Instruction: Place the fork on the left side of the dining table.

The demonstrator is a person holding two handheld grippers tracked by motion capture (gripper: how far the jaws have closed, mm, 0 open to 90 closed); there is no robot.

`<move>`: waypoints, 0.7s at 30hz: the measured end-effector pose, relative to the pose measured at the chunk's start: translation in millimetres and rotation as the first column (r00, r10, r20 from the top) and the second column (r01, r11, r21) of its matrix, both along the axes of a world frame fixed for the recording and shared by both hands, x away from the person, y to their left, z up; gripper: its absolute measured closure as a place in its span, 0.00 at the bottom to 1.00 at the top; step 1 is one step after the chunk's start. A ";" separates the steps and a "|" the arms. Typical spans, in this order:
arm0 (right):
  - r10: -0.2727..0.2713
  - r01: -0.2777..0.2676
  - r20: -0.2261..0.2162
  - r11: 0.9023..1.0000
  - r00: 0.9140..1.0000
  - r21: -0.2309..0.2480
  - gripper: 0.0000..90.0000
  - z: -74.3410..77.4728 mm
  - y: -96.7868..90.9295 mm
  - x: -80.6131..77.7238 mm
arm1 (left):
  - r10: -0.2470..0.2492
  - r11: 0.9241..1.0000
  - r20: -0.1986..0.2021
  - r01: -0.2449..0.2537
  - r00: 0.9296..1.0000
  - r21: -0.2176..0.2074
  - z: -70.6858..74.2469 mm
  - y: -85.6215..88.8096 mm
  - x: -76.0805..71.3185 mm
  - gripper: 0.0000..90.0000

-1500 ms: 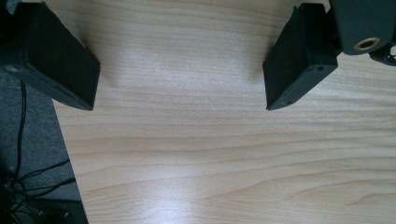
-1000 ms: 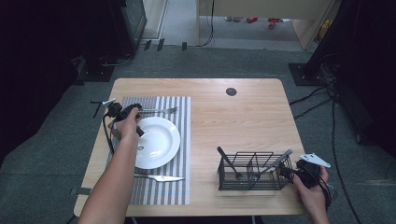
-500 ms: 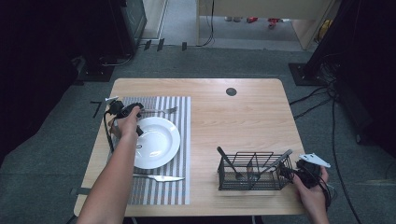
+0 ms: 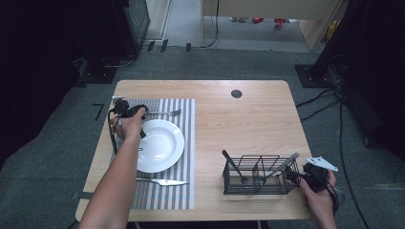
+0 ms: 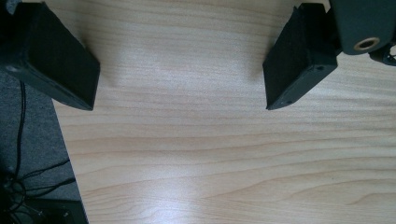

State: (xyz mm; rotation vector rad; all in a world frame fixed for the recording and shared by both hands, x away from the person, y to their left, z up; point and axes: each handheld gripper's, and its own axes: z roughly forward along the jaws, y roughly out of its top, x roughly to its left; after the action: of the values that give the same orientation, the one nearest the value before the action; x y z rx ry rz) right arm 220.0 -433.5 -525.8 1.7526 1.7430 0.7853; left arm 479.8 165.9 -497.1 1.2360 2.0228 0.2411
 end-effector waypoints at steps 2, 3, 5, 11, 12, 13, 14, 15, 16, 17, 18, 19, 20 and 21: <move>0.000 0.000 0.000 1.000 1.000 0.000 0.12 0.0 0.0 0.0 | -0.015 1.000 -0.011 0.015 1.000 0.018 1.0 -0.8 1.2 0.49; 0.000 0.000 0.000 1.000 1.000 0.000 0.12 0.0 0.0 0.0 | -0.021 0.999 -0.015 0.021 1.000 0.026 1.3 -1.1 1.6 0.49; 0.000 0.000 0.000 1.000 1.000 0.000 0.12 0.0 0.0 0.0 | -0.029 0.999 -0.025 0.030 0.999 0.031 2.3 -1.3 3.3 0.50; 0.000 0.000 0.000 1.000 1.000 0.000 0.12 0.0 0.0 0.0 | -0.070 0.995 -0.094 0.076 0.993 0.062 7.7 -1.8 8.7 0.45; 0.000 0.000 0.000 1.000 1.000 0.001 0.12 0.0 0.0 0.0 | -0.067 0.996 -0.095 0.073 0.993 0.057 7.8 -1.3 8.9 0.45; 0.000 0.000 0.000 1.000 1.000 0.000 0.12 0.0 0.0 0.0 | -0.067 0.996 -0.094 0.072 0.993 0.056 7.8 -1.0 8.9 0.45; 0.000 0.000 0.000 1.000 1.000 0.000 0.12 0.0 0.0 0.0 | -0.069 0.996 -0.095 0.074 0.993 0.057 7.8 -0.7 8.8 0.45; 0.000 0.000 0.000 1.000 1.000 0.001 0.12 0.0 0.0 0.0 | -0.071 0.995 -0.094 0.076 0.993 0.059 7.8 -0.7 8.6 0.45; 0.000 0.000 0.001 1.000 1.000 0.000 0.12 0.0 0.0 0.0 | -0.072 0.995 -0.094 0.078 0.993 0.060 8.0 -0.7 8.5 0.45; 0.001 -0.001 0.001 1.000 1.000 0.000 0.12 -0.1 -0.1 0.0 | -0.078 0.994 -0.098 0.085 0.992 0.066 8.3 -0.7 8.0 0.44; 0.002 -0.002 0.001 1.000 1.000 0.000 0.12 -0.1 -0.1 0.0 | -0.083 0.994 -0.099 0.090 0.992 0.067 8.4 -0.8 7.7 0.44; 0.002 -0.002 0.001 1.000 1.000 0.000 0.12 -0.1 -0.1 0.0 | -0.087 0.994 -0.098 0.093 0.991 0.061 8.6 -1.0 7.4 0.43; 0.000 0.000 0.001 1.000 1.000 0.000 0.12 0.0 0.0 0.0 | -0.092 0.994 -0.100 0.098 0.991 0.055 8.8 -1.1 6.9 0.43; 0.000 0.000 0.000 1.000 1.000 0.001 0.12 0.0 0.0 0.0 | -0.097 0.993 -0.100 0.103 0.990 0.053 8.7 -1.2 6.3 0.43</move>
State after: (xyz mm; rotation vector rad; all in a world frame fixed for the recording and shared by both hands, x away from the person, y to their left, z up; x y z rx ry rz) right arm 220.0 -433.5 -525.8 1.7532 1.7429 0.7857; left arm 486.1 164.7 -488.4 1.4060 2.0421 0.1958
